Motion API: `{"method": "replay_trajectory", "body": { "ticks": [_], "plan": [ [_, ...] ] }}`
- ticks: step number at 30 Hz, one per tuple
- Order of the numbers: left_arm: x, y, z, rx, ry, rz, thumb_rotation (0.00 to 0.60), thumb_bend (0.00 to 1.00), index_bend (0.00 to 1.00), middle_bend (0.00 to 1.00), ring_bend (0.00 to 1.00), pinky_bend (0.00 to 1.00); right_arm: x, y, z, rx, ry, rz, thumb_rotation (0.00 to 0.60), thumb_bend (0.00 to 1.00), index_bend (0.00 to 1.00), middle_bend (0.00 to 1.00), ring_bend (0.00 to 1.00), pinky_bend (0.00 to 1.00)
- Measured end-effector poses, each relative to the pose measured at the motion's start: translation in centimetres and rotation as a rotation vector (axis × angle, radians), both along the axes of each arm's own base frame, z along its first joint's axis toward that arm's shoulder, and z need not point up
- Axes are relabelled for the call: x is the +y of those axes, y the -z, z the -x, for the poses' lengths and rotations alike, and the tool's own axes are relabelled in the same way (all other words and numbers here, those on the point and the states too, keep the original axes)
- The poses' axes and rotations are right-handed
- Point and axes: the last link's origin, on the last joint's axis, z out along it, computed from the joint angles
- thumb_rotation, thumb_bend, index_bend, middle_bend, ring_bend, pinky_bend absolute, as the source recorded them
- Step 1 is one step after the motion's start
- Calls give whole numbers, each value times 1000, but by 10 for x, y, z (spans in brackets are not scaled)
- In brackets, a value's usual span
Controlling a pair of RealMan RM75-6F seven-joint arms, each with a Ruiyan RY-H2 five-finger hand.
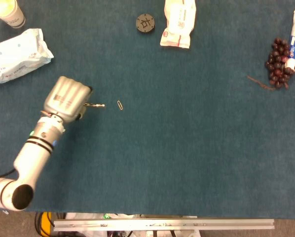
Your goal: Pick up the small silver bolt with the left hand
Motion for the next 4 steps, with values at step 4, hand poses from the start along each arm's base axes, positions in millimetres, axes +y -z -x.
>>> {"method": "replay_trajectory", "body": {
  "ticks": [4],
  "plan": [
    [5, 13, -8, 22, 3, 6, 600, 394, 598, 962, 923, 949, 2, -1, 1, -4, 0, 5, 600, 323, 350, 441, 369, 353]
  ]
}}
